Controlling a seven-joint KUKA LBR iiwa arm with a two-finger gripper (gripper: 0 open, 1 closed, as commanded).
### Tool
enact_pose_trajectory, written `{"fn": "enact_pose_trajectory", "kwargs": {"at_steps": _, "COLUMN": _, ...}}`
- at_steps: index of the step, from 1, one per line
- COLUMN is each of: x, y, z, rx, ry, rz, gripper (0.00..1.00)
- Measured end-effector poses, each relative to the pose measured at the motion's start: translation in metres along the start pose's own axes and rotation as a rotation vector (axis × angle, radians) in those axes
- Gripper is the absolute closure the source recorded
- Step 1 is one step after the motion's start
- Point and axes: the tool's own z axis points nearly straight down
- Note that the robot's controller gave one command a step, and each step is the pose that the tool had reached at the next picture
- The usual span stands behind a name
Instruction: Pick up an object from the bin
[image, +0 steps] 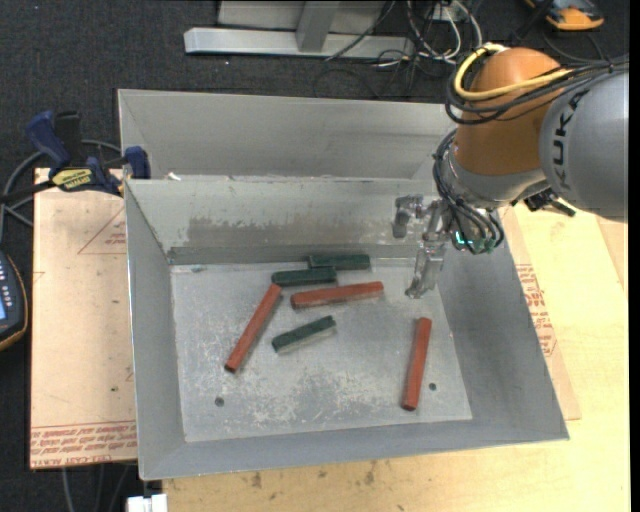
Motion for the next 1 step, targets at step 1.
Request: {"fn": "enact_pose_trajectory", "kwargs": {"at_steps": 1, "x": -0.0022, "y": 0.0434, "z": 0.1148, "rx": -0.001, "ry": -0.011, "rz": -0.007, "gripper": 0.00}}
